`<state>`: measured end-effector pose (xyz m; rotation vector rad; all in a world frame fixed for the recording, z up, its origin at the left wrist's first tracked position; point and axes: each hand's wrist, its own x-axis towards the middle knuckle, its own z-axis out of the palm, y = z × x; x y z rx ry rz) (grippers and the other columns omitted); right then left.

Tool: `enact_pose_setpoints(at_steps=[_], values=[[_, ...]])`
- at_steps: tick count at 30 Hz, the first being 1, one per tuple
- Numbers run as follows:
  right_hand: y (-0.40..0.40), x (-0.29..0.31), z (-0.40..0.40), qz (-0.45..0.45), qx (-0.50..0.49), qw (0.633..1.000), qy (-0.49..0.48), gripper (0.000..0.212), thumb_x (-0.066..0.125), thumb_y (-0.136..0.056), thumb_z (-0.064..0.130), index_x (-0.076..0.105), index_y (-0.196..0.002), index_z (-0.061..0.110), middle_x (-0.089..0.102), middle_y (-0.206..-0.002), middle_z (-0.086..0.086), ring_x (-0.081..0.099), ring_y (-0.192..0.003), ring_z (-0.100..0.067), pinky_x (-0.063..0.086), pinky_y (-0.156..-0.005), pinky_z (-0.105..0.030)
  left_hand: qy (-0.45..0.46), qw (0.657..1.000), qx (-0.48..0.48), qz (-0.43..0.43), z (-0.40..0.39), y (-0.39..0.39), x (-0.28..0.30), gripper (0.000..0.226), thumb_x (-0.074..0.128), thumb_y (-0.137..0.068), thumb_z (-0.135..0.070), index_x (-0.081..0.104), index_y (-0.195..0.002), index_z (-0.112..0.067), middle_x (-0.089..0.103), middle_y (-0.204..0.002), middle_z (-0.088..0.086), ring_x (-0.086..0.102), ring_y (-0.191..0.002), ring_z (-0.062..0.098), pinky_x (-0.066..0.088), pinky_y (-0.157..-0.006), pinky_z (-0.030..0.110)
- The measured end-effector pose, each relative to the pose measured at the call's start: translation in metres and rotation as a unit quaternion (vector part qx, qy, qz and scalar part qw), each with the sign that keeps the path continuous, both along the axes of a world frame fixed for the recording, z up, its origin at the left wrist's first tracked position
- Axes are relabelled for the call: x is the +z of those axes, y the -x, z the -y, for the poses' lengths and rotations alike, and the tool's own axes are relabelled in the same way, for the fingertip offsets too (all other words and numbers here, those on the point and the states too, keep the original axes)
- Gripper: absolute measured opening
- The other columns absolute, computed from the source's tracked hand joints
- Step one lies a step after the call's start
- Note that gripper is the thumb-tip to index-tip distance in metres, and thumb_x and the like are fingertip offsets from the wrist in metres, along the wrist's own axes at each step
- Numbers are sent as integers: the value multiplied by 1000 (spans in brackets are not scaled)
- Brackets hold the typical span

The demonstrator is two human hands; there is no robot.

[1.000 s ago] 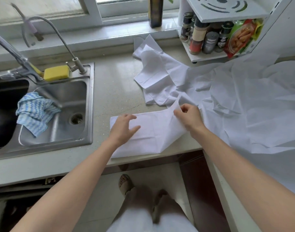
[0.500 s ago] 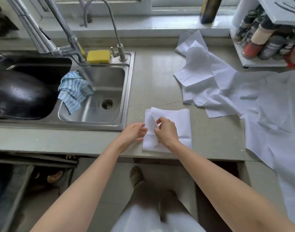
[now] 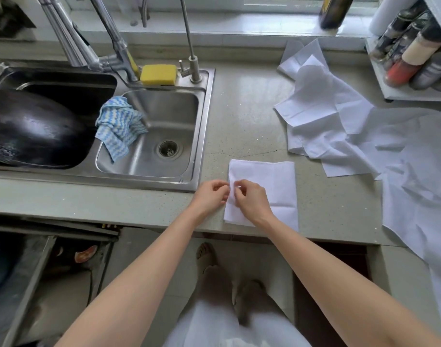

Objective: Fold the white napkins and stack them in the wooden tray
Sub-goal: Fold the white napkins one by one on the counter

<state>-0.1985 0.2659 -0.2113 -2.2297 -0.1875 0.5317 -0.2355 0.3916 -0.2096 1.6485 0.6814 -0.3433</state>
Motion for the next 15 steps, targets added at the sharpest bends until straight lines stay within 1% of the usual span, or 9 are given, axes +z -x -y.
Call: enact_pose_setpoints(at_steps=[1,3,4,6,8,10,11,13,15], values=[[0,0,2,-18,-6,1000,-23,26,42,-93,7,67,-99,0,68,-84,-14,64,-82,-32,52,-82,-45,-25,1000,3,2,2,-1,-1,22,53,-95,-14,64,-113,-9,70,-97,5,67,-91,17,57,-84,31],[0,2,9,-62,-21,995,-73,33,36,-88,-5,65,-103,-2,67,-84,-14,66,-82,-29,55,-84,-45,-79,997,10,-2,6,-3,-1,22,61,-91,-15,65,-112,-9,70,-98,8,67,-91,21,56,-86,37],[0,3,13,-84,-24,992,-95,38,34,-86,-9,64,-109,-2,66,-86,-13,66,-82,-26,55,-86,-43,-116,993,6,-1,8,-4,-1,23,65,-88,-17,65,-110,-9,70,-97,7,67,-91,21,55,-85,36],[0,3,23,-106,-20,986,-125,41,34,-85,-13,61,-113,-1,67,-91,-13,66,-85,-22,55,-89,-38,-208,978,-13,14,13,-5,0,23,71,-83,-18,64,-103,-9,68,-90,2,65,-85,18,51,-79,29],[2,4,37,-51,-10,993,-102,34,41,-88,-7,63,-112,4,68,-95,-9,67,-88,-17,54,-87,-28,-289,956,-41,38,19,-4,2,19,71,-80,-13,61,-97,-10,65,-83,-1,62,-82,18,49,-75,29],[7,4,60,68,6,997,-42,26,52,-91,3,63,-113,9,67,-103,-3,63,-94,-14,50,-83,-22,-345,933,-81,57,26,-3,3,14,63,-83,-7,56,-94,-11,64,-84,4,60,-80,22,50,-73,35],[10,4,75,130,23,991,-13,25,58,-90,9,62,-115,11,65,-106,-2,60,-97,-14,49,-83,-23,-370,920,-108,68,28,-2,3,13,59,-86,-5,55,-97,-10,63,-88,6,59,-80,24,50,-71,37],[16,3,107,218,80,971,57,34,67,-86,22,60,-118,12,60,-113,-2,54,-106,-16,45,-86,-26,-414,890,-171,86,32,0,0,25,48,-92,-1,55,-114,-10,61,-99,10,58,-85,27,49,-72,38],[19,0,134,233,144,954,126,48,73,-80,32,57,-122,13,55,-122,-4,49,-114,-20,45,-90,-32,-433,872,-214,81,34,0,-1,34,40,-95,-1,52,-125,-10,56,-111,12,54,-93,29,48,-77,40]])
